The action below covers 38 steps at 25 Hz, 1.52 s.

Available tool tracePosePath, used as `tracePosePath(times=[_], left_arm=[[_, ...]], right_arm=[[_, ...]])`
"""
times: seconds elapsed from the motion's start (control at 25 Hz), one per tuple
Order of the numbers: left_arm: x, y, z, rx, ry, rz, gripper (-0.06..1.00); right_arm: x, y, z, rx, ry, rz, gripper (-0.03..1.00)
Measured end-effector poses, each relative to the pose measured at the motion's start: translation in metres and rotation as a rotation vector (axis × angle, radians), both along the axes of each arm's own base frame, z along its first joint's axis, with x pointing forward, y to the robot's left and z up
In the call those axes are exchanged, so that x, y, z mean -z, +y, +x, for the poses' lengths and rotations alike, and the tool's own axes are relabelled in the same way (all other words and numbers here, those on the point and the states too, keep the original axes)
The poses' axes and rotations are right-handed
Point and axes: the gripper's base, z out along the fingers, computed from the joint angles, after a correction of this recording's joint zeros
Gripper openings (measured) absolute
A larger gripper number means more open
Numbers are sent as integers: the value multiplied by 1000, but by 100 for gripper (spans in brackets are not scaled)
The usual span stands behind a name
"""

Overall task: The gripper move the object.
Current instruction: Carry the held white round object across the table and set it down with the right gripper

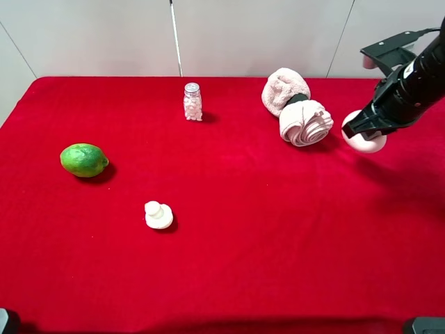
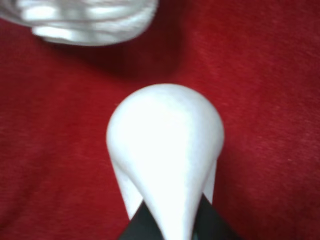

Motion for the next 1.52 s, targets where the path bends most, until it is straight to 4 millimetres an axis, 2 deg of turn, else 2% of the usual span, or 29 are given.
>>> tracePosePath(times=[0.36, 0.76, 1.52], left_arm=[[0, 0, 0, 0, 0, 0, 97], [0, 0, 0, 0, 0, 0, 97], [0, 0, 0, 0, 0, 0, 97]], right_arm=[[-11, 39, -18, -78, 13, 35, -2], [-12, 90, -43, -199, 40, 98, -3], [-16, 142, -74, -362, -13, 159, -3]])
